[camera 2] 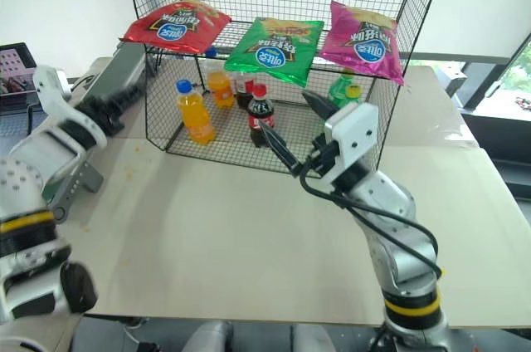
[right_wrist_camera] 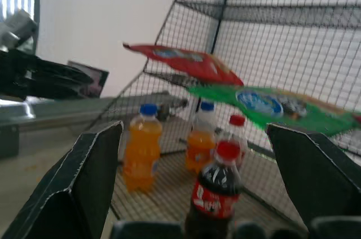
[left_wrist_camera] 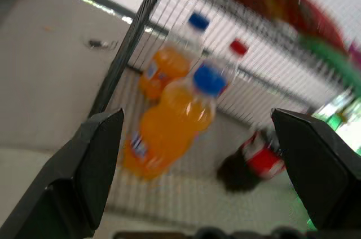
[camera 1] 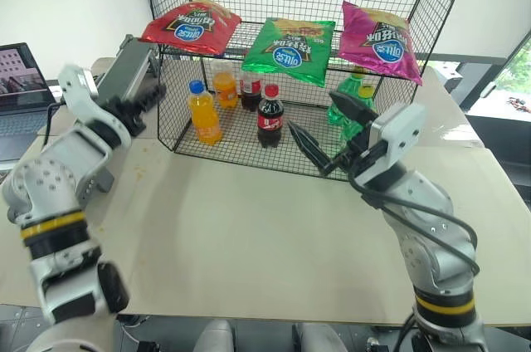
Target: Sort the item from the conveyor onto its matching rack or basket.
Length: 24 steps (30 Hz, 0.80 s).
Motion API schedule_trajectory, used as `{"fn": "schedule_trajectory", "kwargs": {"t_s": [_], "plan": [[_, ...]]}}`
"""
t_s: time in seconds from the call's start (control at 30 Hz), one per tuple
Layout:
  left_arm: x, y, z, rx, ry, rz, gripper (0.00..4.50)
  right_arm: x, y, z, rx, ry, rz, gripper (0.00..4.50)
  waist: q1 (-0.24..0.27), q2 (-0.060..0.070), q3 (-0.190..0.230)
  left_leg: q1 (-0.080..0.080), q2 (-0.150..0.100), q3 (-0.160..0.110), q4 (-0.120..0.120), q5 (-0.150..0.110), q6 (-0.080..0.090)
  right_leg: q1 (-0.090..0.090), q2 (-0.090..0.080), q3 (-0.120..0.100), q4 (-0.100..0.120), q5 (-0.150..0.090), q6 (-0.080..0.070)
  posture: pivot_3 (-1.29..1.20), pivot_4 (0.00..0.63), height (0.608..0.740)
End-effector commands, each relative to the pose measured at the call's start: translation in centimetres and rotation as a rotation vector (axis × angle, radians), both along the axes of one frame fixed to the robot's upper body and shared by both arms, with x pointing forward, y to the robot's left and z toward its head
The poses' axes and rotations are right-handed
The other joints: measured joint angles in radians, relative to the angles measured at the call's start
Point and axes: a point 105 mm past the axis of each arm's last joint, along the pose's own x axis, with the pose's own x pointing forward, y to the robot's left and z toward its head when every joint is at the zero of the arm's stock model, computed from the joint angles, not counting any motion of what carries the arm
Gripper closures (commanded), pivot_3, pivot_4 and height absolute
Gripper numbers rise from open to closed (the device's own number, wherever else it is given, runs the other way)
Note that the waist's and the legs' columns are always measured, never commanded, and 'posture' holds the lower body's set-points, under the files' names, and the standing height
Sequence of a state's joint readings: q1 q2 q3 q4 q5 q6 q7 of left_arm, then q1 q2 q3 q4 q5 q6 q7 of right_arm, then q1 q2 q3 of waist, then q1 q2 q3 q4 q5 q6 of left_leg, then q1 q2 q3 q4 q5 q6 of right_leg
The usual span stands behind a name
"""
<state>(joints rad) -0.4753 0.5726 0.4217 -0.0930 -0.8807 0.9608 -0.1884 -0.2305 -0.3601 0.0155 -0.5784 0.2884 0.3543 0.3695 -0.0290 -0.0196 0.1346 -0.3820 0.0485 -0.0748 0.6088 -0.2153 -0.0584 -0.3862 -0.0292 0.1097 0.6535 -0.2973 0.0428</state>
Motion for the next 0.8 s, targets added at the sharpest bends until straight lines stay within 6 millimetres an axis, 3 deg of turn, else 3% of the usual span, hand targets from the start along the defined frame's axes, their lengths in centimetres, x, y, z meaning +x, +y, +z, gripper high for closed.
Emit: {"fn": "schedule_trajectory", "kwargs": {"t_s": [0.03, 0.13, 0.23, 0.3, 0.43, 0.57, 0.8], "plan": [[-1.5, -2.5, -2.4, 0.280, -0.058, -0.061, 0.03, -0.9, -0.7, -2.0, -0.058, 0.030, -0.053, 0.00, 0.006, 0.000, 0.000, -0.001, 0.000, 0.000, 0.000, 0.000, 0.000, 0.000, 0.000, 0.000, -0.001, 0.000, 0.000, 0.00, 0.150, 0.740], [-2.0, -2.4, -5.9, 0.405, -0.050, -0.007, 0.03, -1.2, -1.8, -4.8, -0.059, 0.112, -0.142, 0.00, 0.011, 0.000, 0.000, -0.001, 0.000, 0.000, 0.000, 0.001, -0.001, 0.000, 0.001, 0.002, -0.004, 0.000, 0.000, 0.00, 0.150, 0.740], [-1.9, -2.4, -7.5, 0.457, -0.093, 0.057, 0.03, -1.8, -2.2, -6.5, -0.064, 0.150, -0.184, 0.00, 0.013, 0.000, 0.000, -0.001, 0.000, 0.001, 0.001, 0.001, -0.001, 0.000, 0.001, 0.003, -0.004, 0.000, -0.001, 0.00, 0.150, 0.740], [-1.9, -2.7, -8.0, 0.471, -0.128, 0.069, 0.03, -1.9, -2.9, -7.4, -0.064, 0.174, -0.226, 0.00, 0.013, 0.000, 0.000, -0.001, 0.000, 0.001, 0.001, 0.001, -0.001, 0.001, 0.001, 0.003, -0.005, 0.000, -0.001, 0.00, 0.150, 0.740], [-2.2, -5.4, -9.3, 0.509, -0.198, -0.073, 0.03, -1.5, -5.1, -8.4, -0.007, 0.191, -0.361, 0.00, 0.014, 0.000, 0.000, -0.002, 0.000, 0.001, 0.000, 0.001, -0.001, 0.001, 0.001, 0.004, -0.006, 0.000, -0.001, 0.00, 0.150, 0.740], [-1.6, -6.7, -9.7, 0.470, -0.202, -0.100, 0.03, -1.2, -5.9, -8.8, 0.007, 0.185, -0.428, 0.00, 0.012, 0.000, 0.000, -0.002, 0.000, 0.001, 0.000, 0.001, 0.000, 0.001, 0.001, 0.004, -0.006, 0.000, 0.000, 0.00, 0.150, 0.740], [-1.0, -6.8, -9.5, 0.391, -0.176, -0.094, 0.03, -1.2, -6.0, -9.2, 0.016, 0.187, -0.459, 0.00, 0.012, 0.000, -0.001, -0.002, 0.000, 0.001, 0.001, 0.000, 0.000, 0.001, 0.002, 0.004, -0.006, 0.000, 0.000, 0.00, 0.150, 0.740]]}}
